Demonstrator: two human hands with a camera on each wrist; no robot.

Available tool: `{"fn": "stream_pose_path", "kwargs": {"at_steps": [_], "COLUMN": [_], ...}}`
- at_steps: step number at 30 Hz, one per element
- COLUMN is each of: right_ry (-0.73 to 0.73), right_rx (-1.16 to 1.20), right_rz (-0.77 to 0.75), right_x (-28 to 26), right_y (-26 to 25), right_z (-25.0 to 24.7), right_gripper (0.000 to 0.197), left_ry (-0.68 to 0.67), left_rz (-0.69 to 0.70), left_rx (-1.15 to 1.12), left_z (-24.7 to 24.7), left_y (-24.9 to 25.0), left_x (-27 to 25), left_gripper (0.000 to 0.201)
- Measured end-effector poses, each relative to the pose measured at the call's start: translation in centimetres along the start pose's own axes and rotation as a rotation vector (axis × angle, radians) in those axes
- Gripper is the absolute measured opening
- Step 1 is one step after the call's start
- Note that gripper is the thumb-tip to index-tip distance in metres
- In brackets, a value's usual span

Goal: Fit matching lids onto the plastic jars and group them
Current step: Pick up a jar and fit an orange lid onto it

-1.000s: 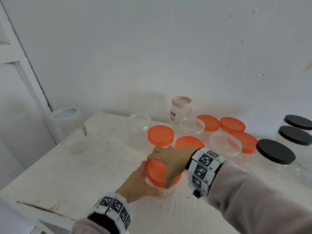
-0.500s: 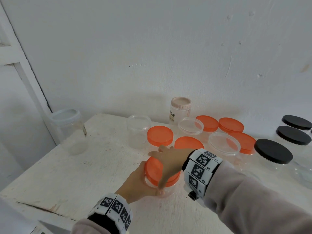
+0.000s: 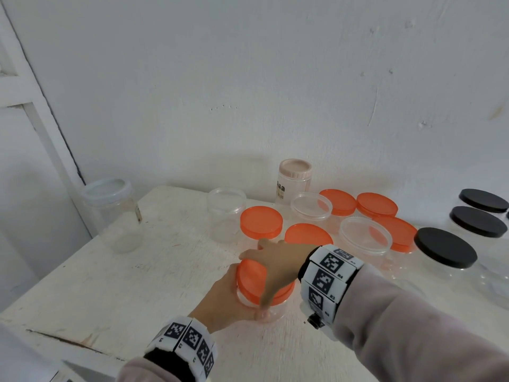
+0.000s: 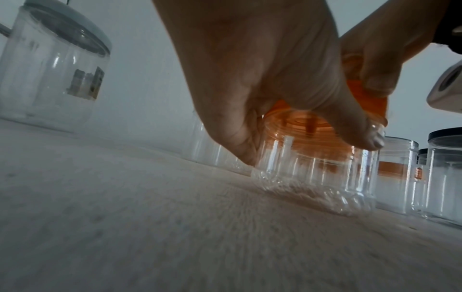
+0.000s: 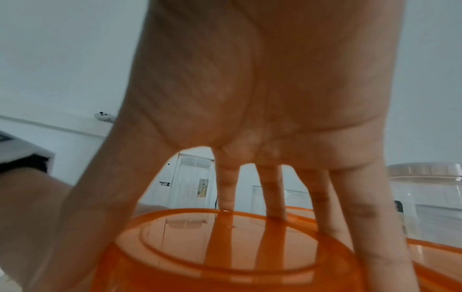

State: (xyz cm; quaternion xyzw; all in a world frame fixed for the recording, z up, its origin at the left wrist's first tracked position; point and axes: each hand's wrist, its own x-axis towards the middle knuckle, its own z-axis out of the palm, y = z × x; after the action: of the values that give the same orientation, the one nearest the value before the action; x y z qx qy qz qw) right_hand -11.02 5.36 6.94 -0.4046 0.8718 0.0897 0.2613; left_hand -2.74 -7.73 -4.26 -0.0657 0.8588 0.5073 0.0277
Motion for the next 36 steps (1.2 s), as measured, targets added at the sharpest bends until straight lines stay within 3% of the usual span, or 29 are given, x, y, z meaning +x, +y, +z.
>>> {"fn": "stream_pose_path", "kwargs": {"at_steps": [7,14,22,36], "right_ry": [0.119,0.021,0.185,0.363], "right_rx": [0.007,0.063,0.077,0.151], "right_rz": [0.072,0.050,0.036,0.224], "right_x": [0.2,0.2,0.6,0.5], "right_y": [-0.2,0.5,0.8,-1.0], "right_z": [1.2,1.0,3.1,5.2], "right_gripper": [0.100,0.109,0.102,0.105], "left_ry": [-0.002,-0.021,-0.024,-0.023], "left_rz": [-0.004,0.004,-0.007,-0.013], "left_rx": [-0.018,-0.038,-0.060,-0.064], "left_z": [0.1,0.2,0.2,0.2], "left_y": [-0.4,-0.3,-0.5,-0.5], "left_x": [0.1,0.0,0.2,0.2], "left_gripper": [0.105,0.115,0.110,0.100]}}
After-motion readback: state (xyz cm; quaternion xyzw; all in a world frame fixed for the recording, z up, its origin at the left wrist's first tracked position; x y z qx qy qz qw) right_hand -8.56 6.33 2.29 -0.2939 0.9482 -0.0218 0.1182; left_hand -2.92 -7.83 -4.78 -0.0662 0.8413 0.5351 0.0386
